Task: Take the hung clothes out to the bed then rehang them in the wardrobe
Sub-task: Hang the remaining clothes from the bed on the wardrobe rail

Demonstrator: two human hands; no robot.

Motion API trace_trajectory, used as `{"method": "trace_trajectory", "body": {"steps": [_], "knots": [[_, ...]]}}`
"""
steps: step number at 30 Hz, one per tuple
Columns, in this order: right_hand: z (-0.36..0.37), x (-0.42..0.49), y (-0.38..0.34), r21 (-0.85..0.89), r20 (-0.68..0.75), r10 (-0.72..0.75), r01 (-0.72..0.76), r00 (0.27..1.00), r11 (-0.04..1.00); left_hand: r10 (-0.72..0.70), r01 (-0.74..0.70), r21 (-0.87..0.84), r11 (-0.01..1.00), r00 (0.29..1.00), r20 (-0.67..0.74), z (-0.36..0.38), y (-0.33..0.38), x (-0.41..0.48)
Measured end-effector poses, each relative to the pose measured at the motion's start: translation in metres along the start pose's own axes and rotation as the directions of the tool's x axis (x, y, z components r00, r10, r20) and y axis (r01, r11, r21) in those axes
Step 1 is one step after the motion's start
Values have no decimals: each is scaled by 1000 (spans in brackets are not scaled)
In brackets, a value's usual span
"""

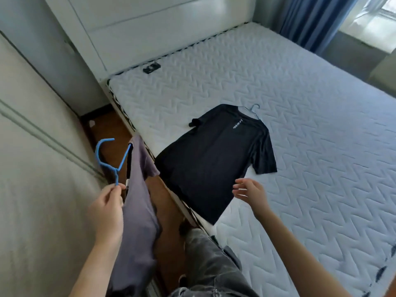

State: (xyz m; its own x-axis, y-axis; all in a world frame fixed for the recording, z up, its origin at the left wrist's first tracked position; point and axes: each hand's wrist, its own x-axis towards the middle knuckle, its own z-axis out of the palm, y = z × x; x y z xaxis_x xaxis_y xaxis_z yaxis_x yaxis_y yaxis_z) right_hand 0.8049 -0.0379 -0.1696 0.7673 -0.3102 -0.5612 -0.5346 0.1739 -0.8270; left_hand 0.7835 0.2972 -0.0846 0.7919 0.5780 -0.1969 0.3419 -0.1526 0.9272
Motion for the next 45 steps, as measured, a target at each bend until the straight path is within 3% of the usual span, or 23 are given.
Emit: {"method": "trace_trajectory", "body": {"steps": [8,14,22,24,27,31,36,40,45], "knots": [[27,218,-96,116,-141,33,-16,989,993,-43,39,52,998,996,76,152,41,172],[32,437,-139,201,-291,41,19,956,979,-132,131,18,991,977,168,296,22,292],[55,692,-108,387,-346,154,-9,926,922,-269,296,-164,941,948,170,474,-69,381],[62,728,-97,475,-340,220,-35,914,879,-278,313,-150,938,936,214,499,-91,387],[64,769,-86,606,-279,209,3,937,796,-252,303,-113,946,910,329,520,-110,381],[69,789,-93,741,-198,224,-4,954,672,-278,315,-39,948,882,380,518,-118,368],[90,762,-132,766,-363,241,141,900,627,-259,289,-36,957,902,344,491,-97,372],[112,669,-146,701,-303,182,90,935,707,-230,242,-13,970,936,267,448,-64,379],[137,499,-148,398,-173,37,36,984,917,-155,151,34,988,966,205,358,-17,365]]}}
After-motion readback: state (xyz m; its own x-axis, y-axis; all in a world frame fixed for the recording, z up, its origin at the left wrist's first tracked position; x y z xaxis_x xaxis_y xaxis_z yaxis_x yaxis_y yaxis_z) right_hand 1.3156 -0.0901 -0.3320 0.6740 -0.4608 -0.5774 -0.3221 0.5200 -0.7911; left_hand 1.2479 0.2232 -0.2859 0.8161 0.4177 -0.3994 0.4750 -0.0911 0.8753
